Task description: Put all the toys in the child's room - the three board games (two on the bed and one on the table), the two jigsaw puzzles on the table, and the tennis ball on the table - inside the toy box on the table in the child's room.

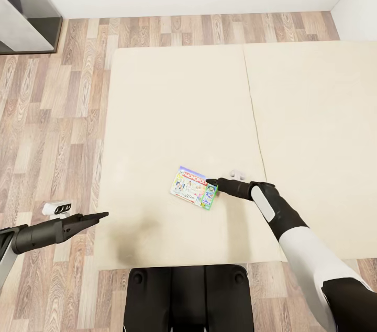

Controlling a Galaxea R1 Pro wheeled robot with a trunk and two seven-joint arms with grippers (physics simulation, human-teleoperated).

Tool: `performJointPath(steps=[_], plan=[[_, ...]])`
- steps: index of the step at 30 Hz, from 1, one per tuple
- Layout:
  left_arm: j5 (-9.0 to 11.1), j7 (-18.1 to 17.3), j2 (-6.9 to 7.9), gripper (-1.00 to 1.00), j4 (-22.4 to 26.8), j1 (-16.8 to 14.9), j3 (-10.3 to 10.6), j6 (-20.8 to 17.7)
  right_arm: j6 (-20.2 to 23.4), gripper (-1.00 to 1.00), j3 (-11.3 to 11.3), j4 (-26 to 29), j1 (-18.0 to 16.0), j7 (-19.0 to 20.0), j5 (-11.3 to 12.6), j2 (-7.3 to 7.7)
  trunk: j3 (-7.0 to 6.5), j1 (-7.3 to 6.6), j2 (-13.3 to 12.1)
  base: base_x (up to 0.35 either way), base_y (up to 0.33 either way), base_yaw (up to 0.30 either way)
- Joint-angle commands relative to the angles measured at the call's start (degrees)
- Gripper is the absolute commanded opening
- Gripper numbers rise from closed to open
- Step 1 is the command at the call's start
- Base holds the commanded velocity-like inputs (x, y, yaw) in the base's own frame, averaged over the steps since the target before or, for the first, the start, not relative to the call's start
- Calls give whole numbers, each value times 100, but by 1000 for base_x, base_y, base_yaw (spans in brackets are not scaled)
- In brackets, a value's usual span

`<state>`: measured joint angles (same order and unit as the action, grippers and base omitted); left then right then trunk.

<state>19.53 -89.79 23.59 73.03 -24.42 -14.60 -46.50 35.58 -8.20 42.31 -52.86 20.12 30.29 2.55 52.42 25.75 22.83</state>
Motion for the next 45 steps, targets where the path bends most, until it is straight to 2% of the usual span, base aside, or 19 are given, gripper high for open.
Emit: performJointPath(steps=[1, 19, 45], plan=[[-2, -21, 0, 100, 3, -1, 1, -61, 18, 100, -14, 6, -1, 3, 9, 6, 6, 3, 9, 0, 0, 0], [-2, -21, 5, 100, 3, -1, -6, -61, 52, 100, -7, 0, 2, 4, -3, -36, 6, 3, 9, 0, 0, 0], [-2, -21, 5, 100, 1, -1, -7, -61, 51, 100, -7, -3, 4, 18, 1, -19, 6, 3, 9, 0, 0, 0]])
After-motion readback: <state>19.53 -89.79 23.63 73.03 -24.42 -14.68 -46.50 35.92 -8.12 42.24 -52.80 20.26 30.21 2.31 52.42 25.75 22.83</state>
